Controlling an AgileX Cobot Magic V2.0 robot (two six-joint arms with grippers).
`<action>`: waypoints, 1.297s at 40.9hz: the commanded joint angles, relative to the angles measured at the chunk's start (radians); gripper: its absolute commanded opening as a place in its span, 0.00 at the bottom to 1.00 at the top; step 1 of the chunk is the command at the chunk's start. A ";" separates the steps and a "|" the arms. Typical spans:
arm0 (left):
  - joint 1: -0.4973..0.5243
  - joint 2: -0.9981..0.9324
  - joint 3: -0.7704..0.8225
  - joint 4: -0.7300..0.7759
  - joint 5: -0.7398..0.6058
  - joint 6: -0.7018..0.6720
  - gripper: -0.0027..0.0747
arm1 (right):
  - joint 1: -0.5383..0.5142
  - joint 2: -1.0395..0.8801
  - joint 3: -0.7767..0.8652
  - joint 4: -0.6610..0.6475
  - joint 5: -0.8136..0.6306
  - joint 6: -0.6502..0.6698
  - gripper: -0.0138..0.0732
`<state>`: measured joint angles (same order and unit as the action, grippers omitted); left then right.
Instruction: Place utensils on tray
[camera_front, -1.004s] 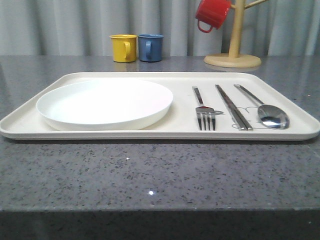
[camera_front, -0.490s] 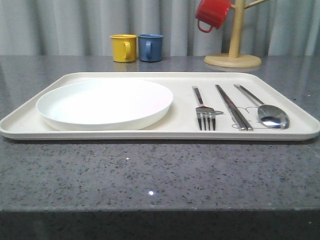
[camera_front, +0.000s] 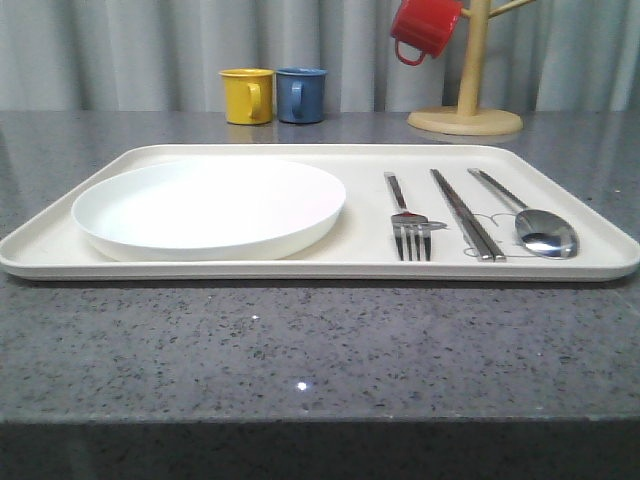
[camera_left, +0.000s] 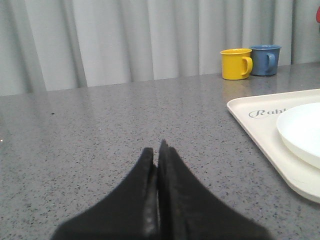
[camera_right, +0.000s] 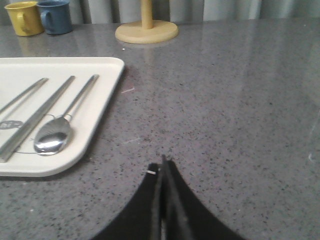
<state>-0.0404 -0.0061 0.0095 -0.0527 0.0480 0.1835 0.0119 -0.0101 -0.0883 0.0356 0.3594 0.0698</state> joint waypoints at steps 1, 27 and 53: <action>0.002 -0.024 -0.003 0.001 -0.084 -0.010 0.01 | -0.014 -0.016 0.062 0.004 -0.229 -0.012 0.08; 0.002 -0.023 -0.003 0.001 -0.084 -0.010 0.01 | -0.014 -0.016 0.114 0.004 -0.350 -0.012 0.08; 0.002 -0.023 -0.003 0.001 -0.084 -0.010 0.01 | -0.014 -0.016 0.114 0.004 -0.390 -0.011 0.08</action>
<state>-0.0404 -0.0061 0.0095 -0.0527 0.0480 0.1835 0.0039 -0.0101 0.0262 0.0373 0.0576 0.0698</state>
